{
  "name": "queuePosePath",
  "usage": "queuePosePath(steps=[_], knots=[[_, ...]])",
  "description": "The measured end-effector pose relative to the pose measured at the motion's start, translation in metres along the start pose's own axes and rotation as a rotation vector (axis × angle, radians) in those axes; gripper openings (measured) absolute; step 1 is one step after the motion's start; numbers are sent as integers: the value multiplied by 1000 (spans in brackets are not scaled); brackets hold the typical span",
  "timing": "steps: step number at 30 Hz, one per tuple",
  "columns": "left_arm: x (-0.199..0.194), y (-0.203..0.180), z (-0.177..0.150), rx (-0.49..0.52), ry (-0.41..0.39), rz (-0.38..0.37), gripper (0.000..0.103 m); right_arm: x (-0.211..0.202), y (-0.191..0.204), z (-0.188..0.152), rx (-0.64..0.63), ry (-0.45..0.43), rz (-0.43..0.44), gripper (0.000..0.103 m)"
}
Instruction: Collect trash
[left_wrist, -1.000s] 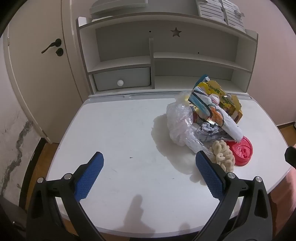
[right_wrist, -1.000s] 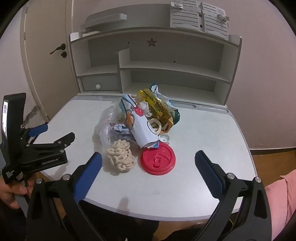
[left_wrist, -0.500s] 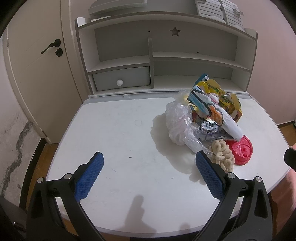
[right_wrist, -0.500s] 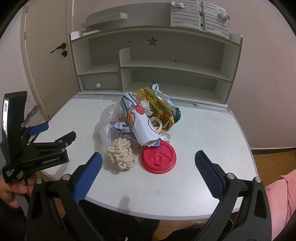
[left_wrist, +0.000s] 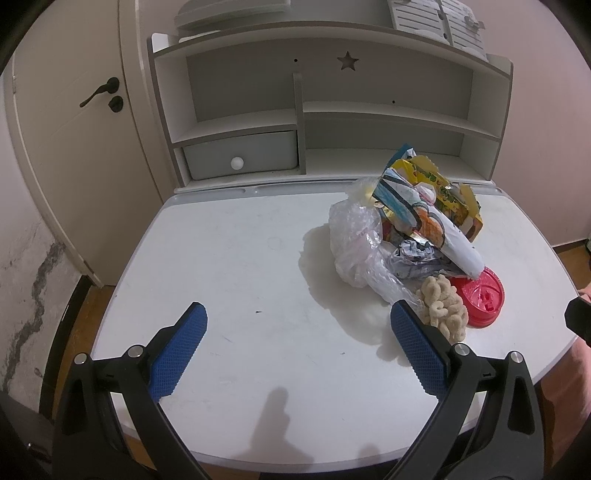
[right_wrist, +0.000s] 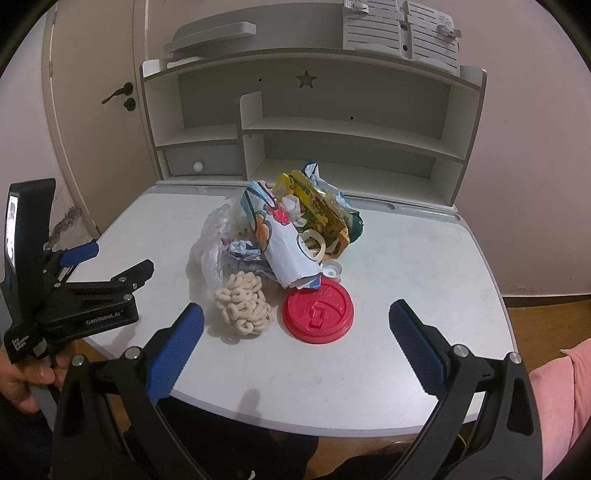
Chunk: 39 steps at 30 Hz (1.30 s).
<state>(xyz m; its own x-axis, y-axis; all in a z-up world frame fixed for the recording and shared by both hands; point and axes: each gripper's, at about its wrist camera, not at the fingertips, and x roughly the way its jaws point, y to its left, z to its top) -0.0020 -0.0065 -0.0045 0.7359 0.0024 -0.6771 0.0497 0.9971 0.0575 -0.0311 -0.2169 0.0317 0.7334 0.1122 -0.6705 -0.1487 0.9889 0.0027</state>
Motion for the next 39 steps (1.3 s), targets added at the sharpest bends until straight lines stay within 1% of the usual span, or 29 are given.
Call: queuePosePath(steps=[22,28,31,33,37,39], knots=[[3,-3,-1,6,12,-4,97,0,-1,-1,1,7,3,97],[13,-1,-3,-8,44,-18,97,1,-1,-1,0,12,5,97],[23,-1,1,-19,67,-41,97,4,-2,-1,-1,19,6,97],[33,0,11,-38,86,-81,97,6,-4,-1,-1,23,7,97],[62,-7,39,-43,97,-147,97,11,-6,-1,-3,33,7,97],[81,-13,50,-39,129,-155,97,15,-9,0,1,40,0,97]])
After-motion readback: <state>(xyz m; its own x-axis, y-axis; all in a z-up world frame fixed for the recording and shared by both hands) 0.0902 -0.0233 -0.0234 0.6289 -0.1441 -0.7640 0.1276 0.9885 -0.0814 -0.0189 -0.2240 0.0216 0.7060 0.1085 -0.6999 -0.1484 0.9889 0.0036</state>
